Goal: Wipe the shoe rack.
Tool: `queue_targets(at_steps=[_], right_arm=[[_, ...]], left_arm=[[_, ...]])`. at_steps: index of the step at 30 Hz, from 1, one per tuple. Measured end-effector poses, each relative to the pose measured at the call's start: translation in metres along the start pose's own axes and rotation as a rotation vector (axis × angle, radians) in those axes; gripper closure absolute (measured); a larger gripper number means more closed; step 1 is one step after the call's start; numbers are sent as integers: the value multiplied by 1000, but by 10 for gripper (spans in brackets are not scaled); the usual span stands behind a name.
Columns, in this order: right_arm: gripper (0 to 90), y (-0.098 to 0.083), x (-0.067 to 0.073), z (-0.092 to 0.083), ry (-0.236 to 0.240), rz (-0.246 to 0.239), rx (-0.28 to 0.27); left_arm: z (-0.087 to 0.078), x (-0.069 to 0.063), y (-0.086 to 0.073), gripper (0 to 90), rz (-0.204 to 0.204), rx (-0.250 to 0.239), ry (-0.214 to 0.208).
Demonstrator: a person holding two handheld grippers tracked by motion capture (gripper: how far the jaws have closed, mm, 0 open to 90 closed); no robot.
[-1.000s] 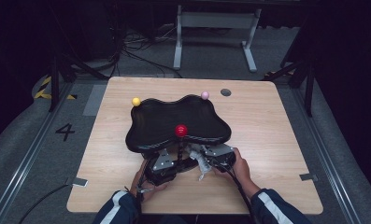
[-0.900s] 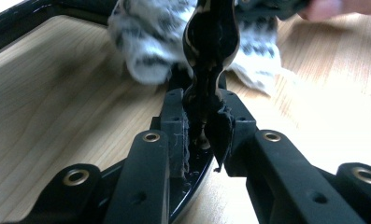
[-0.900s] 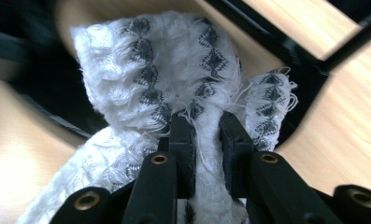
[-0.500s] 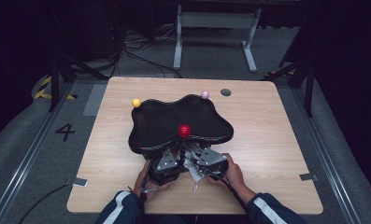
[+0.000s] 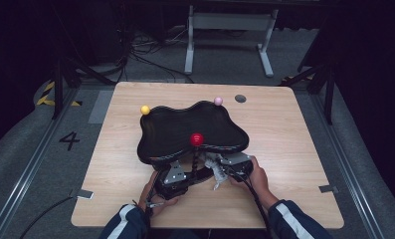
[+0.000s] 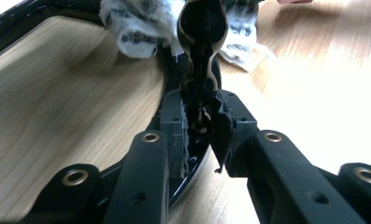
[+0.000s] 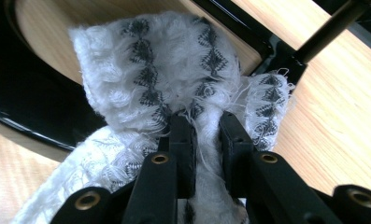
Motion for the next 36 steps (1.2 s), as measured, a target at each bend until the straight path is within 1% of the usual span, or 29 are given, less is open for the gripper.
queue_targets(at_steps=[1,2,3,4,5,6,7,8,9,10,11,14,15,16,18,19,20,21,22,24,25,26,27,28,29,32,34,35,36], right_arm=[[781,-1,-1,0,-2,2,2],[781,-1,-3,0,-6,-2,4],[781,-2,-4,0,-10,2,5],[781,-2,-6,-1,-12,4,5],[781,-3,-7,-1,-20,5,9],[781,-4,-8,-2,-19,1,10],[781,-4,-6,-3,-5,-1,7],[781,-4,-3,-4,13,-7,3],[781,-3,0,-5,21,-12,3],[781,-3,3,-5,25,-18,0],[782,-2,7,-6,36,-25,-7],[783,2,16,-8,64,-23,-24],[782,3,18,-8,75,-23,-28],[782,5,22,-9,90,-17,-35],[782,8,29,-10,106,-38,-41],[781,9,33,-10,114,-43,-46],[781,12,38,-10,126,-65,-58],[781,13,41,-9,124,-82,-60],[781,15,44,-9,119,-99,-61],[782,15,46,-8,115,-105,-65],[782,15,45,-8,114,-107,-65],[782,16,45,-8,122,-100,-66],[782,15,43,-8,115,-101,-59],[782,13,38,-7,96,-106,-48],[782,12,35,-7,88,-100,-44],[782,5,18,-3,45,-67,-14],[782,0,6,-2,26,-37,-14],[781,-2,1,-2,13,-30,-6],[782,-3,-5,-2,-2,-16,1]], left_arm=[[0,0,0,756,-3,5,-1],[0,0,0,760,8,1,-4],[2,-2,2,764,-29,-22,-11],[3,-2,3,767,-20,-18,-16],[5,-5,5,766,-19,-12,-14],[7,-7,6,767,-1,-15,-13],[8,-8,7,768,4,-6,-19],[11,-9,7,768,5,-12,-23],[12,-11,8,768,-16,-25,-26],[13,-10,9,769,1,-25,-24],[12,-11,9,768,5,-12,-28],[13,-11,8,768,0,-9,-27],[13,-12,9,768,-15,-7,-29],[12,-11,8,768,-4,0,-29],[14,-12,9,768,-9,-16,-32],[13,-12,9,768,-6,-12,-31],[12,-11,8,768,-1,1,-34],[13,-13,9,768,-16,-14,-36],[13,-13,9,769,-14,-15,-37],[14,-13,9,770,-21,-28,-39],[14,-13,9,771,-21,-30,-41],[14,-12,10,773,-5,-30,-40],[14,-12,9,773,-6,-31,-41],[14,-12,9,773,-6,-29,-43],[14,-12,10,773,-7,-35,-42],[14,-12,9,776,-5,-29,-42],[14,-12,9,778,-6,-30,-44],[15,-12,10,780,-8,-33,-45],[15,-13,10,780,-21,-31,-47]])
Point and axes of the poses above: each handheld gripper's, and its own axes: z roughly forward along the jaws, y roughly out of its top, x roughly to its left, the point moved 9 cm from there along z, roughly forward along the jaws, and after that the axes turned 7 degrees about y, right-handed, at the moved point
